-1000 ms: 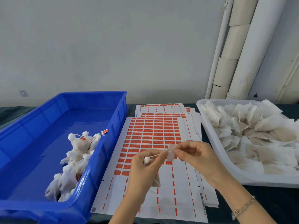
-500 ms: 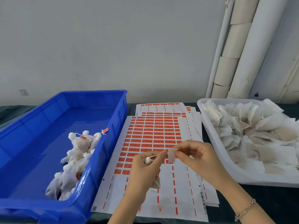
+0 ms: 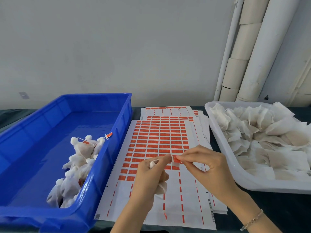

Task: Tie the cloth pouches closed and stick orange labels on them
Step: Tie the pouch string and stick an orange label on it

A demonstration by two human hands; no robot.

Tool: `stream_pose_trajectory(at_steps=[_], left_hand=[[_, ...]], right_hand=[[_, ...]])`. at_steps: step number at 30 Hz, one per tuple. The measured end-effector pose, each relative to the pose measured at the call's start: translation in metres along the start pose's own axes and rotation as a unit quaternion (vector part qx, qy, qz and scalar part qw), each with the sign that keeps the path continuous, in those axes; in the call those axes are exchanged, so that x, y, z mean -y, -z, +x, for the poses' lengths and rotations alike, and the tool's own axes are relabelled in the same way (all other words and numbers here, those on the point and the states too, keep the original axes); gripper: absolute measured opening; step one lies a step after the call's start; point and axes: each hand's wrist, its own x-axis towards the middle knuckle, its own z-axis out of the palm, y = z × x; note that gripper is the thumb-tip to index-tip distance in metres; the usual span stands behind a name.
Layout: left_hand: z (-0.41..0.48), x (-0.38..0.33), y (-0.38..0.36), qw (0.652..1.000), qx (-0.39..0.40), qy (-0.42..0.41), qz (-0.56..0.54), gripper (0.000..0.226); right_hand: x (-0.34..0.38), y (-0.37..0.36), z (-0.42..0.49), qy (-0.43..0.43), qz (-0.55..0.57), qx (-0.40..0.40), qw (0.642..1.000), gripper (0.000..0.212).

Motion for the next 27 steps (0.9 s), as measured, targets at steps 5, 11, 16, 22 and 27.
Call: stream_pose_trajectory(at_steps=[5, 11, 16, 22, 27], left_hand=[[0.0, -0.002, -0.002, 1.0, 0.003, 0.006, -0.009, 0.022], [0.0, -0.003, -0.002, 1.0, 0.009, 0.013, -0.016, 0.026], [-0.001, -0.004, 0.0, 0.999, 0.022, 0.022, -0.033, 0.024], [-0.002, -0.004, 0.002, 0.999, 0.035, 0.008, -0.028, 0.023], [-0.001, -0.004, 0.001, 0.999, 0.012, -0.042, -0.006, 0.011]], right_hand=[[-0.002, 0.0, -0.002, 0.037, -0.038, -0.004, 0.999, 0.022], [-0.006, 0.0, -0.002, 0.06, -0.051, -0.005, 0.997, 0.024], [-0.01, 0.001, -0.003, 0.098, -0.102, 0.014, 0.99, 0.029], [-0.012, 0.002, -0.005, 0.13, -0.151, 0.022, 0.98, 0.03], [0.001, -0.005, -0.006, 0.033, -0.034, -0.05, 0.998, 0.021]])
